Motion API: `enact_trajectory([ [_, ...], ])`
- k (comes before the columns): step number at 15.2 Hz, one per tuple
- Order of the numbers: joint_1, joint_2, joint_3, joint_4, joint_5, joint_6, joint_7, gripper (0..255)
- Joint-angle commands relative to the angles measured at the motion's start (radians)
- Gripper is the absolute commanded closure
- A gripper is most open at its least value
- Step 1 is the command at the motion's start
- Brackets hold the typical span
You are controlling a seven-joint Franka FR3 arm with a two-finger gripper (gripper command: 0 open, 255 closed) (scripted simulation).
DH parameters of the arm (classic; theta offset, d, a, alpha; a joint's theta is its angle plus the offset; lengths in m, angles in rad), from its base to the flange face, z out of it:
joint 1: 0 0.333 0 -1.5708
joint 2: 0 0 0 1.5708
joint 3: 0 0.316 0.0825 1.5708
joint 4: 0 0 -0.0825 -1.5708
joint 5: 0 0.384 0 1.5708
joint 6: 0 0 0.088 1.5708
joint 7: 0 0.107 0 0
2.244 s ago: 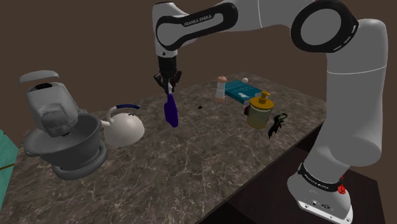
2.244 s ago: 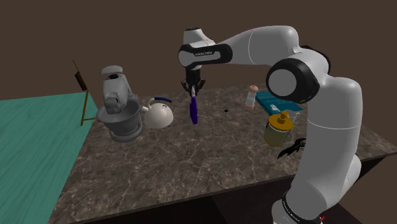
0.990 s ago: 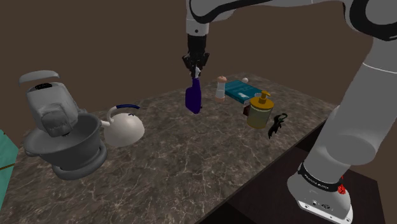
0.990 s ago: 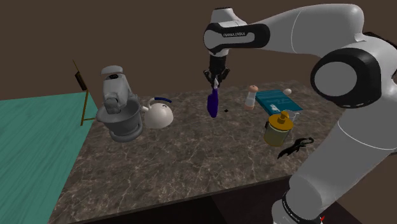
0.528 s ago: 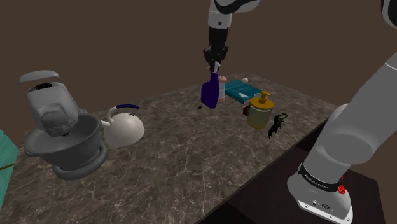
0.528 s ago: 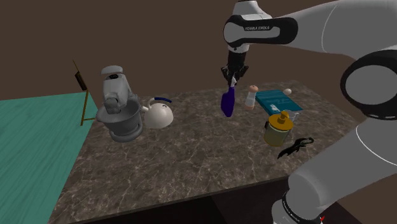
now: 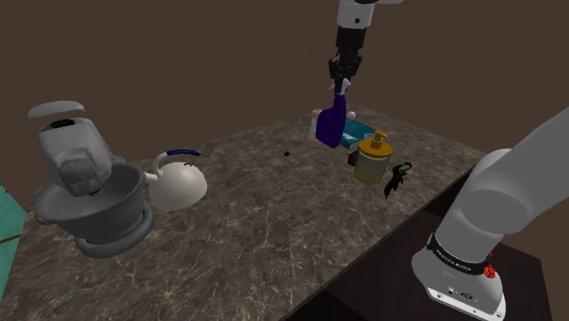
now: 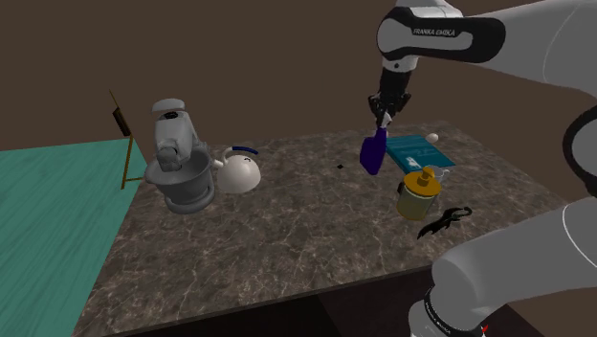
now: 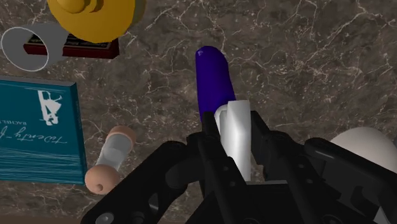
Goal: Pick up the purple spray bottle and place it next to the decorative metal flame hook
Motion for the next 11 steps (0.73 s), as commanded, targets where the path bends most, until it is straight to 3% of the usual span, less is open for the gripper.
enact_trajectory([
  [1, -0.015, -0.05, -0.025, -0.028, -0.011, -0.02, -0.037, 255],
  [11, -0.091, -0.198, -0.166, -0.039, -0.091, -0.147, -0.234, 255],
])
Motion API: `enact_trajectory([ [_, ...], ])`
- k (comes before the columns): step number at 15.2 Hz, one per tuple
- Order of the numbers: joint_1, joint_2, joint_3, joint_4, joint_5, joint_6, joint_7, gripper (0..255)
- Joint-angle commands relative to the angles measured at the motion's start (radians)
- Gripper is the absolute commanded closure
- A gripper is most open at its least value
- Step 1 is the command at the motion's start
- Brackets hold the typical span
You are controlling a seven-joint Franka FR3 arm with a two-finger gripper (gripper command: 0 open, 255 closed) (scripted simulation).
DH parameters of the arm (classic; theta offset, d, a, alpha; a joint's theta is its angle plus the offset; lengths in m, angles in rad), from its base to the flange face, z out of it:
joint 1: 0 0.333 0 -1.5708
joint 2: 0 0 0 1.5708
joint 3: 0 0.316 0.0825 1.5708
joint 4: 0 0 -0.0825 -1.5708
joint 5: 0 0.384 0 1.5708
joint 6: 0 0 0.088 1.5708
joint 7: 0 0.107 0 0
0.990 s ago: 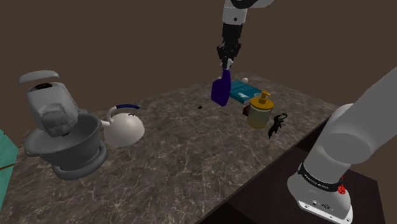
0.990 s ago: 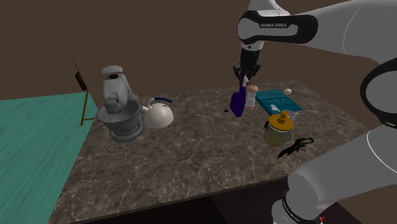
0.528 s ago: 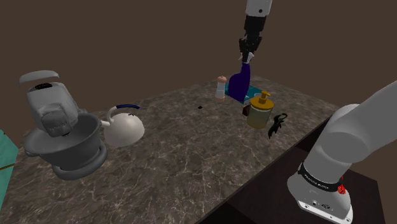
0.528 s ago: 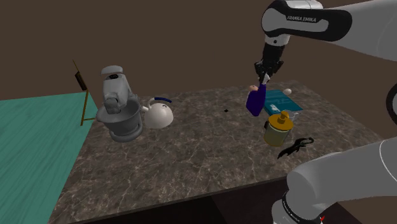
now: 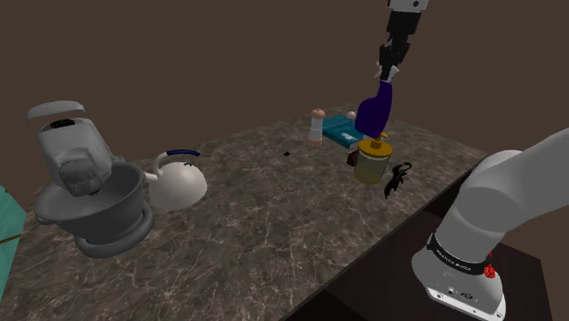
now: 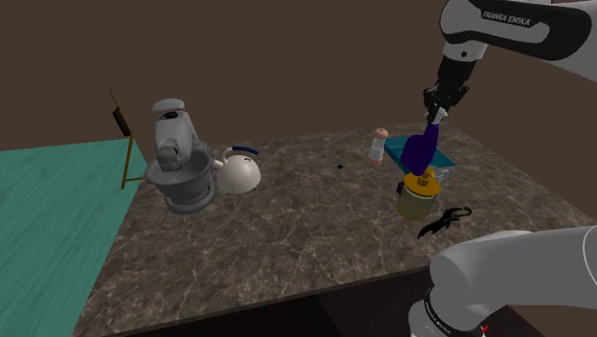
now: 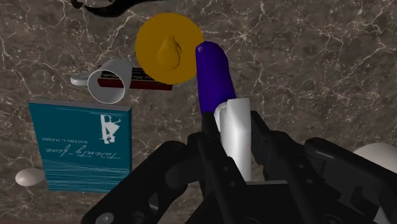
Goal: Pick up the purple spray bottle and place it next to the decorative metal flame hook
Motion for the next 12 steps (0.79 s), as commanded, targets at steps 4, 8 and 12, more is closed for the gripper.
enact_trajectory([
  [4, -0.036, -0.045, -0.077, 0.027, -0.047, -0.063, -0.108, 255],
  [8, -0.061, -0.059, -0.142, 0.072, -0.085, -0.111, -0.199, 255],
  [12, -0.079, -0.055, -0.213, 0.135, -0.121, -0.156, -0.294, 255],
])
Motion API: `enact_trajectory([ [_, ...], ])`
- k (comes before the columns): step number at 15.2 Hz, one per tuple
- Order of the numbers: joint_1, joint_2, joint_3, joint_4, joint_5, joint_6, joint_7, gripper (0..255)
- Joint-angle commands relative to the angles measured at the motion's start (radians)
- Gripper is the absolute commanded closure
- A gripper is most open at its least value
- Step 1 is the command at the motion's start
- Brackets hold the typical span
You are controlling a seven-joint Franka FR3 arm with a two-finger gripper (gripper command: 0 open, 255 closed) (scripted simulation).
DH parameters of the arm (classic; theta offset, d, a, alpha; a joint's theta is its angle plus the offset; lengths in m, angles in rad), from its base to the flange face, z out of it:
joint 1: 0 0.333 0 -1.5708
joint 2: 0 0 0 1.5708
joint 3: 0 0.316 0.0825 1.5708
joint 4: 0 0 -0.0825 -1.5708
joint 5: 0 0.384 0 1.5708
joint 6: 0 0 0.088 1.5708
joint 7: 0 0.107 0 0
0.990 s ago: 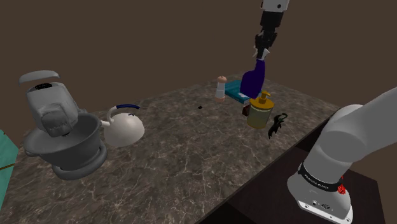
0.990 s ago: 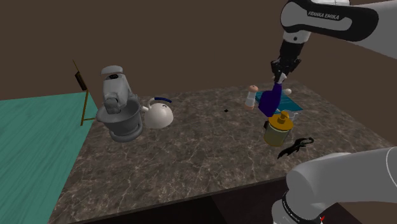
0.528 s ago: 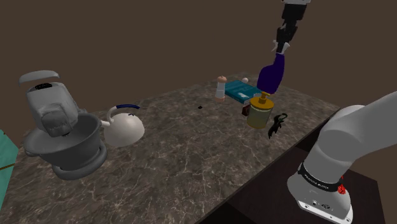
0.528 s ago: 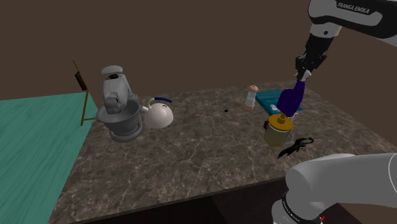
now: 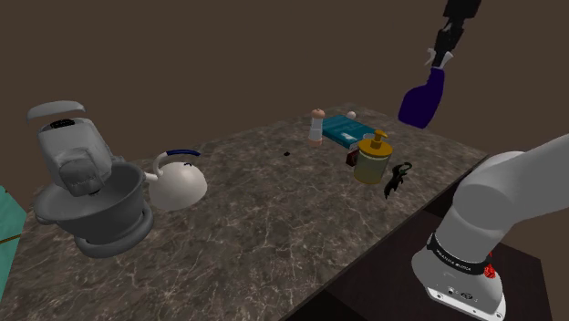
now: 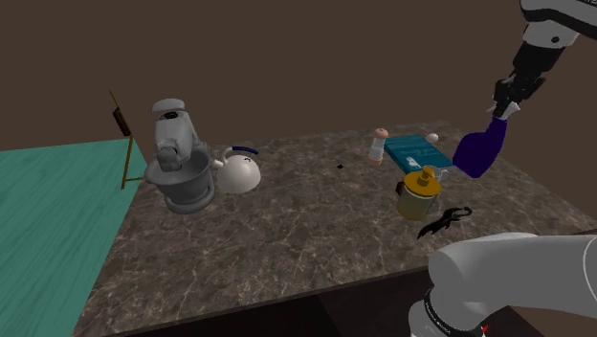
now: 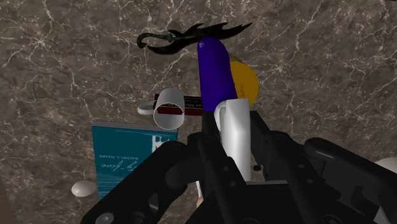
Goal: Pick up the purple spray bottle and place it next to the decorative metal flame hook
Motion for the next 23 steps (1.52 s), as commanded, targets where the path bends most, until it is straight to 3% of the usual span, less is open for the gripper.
enact_trajectory([
  [1, -0.007, 0.01, -0.035, 0.043, -0.016, -0.026, -0.049, 255],
  [10, -0.013, 0.097, -0.232, 0.26, -0.067, -0.111, -0.292, 255],
  [16, 0.024, 0.232, -0.438, 0.475, -0.048, -0.162, -0.498, 255],
  [23, -0.004, 0.159, -0.404, 0.32, -0.085, -0.071, -0.461, 255],
])
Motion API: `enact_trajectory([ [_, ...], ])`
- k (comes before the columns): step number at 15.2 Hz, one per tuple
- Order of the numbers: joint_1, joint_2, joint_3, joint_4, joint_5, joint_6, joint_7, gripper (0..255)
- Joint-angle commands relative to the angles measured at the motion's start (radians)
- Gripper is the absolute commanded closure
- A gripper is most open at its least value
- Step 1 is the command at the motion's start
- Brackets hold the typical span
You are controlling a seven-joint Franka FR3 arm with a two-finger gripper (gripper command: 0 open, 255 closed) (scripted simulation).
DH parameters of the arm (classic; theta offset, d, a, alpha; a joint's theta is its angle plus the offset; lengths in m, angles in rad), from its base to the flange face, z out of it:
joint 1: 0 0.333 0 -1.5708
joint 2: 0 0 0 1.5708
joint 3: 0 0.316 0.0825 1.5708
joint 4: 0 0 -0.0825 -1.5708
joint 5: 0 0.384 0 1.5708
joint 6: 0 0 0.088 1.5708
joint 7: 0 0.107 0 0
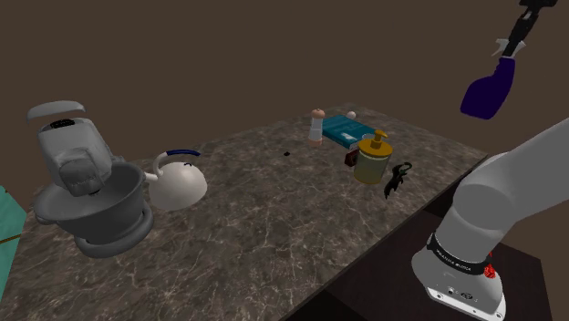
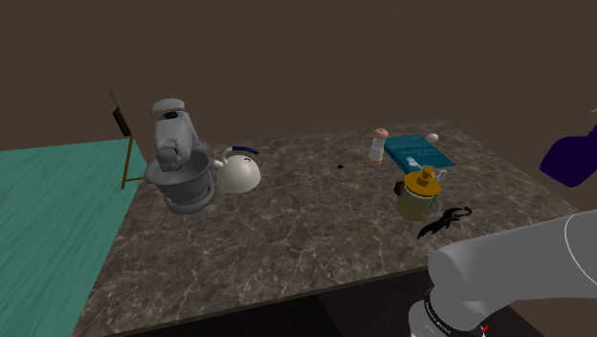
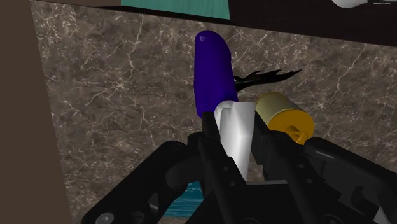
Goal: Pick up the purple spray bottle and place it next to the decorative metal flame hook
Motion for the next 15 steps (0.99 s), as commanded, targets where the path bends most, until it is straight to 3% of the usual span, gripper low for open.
enact_trajectory([
  [1, -0.007, -0.016, 0.005, -0.039, -0.008, 0.025, 0.008, 255],
  [15, -0.047, -0.102, 0.01, -0.29, -0.059, 0.198, 0.049, 255],
])
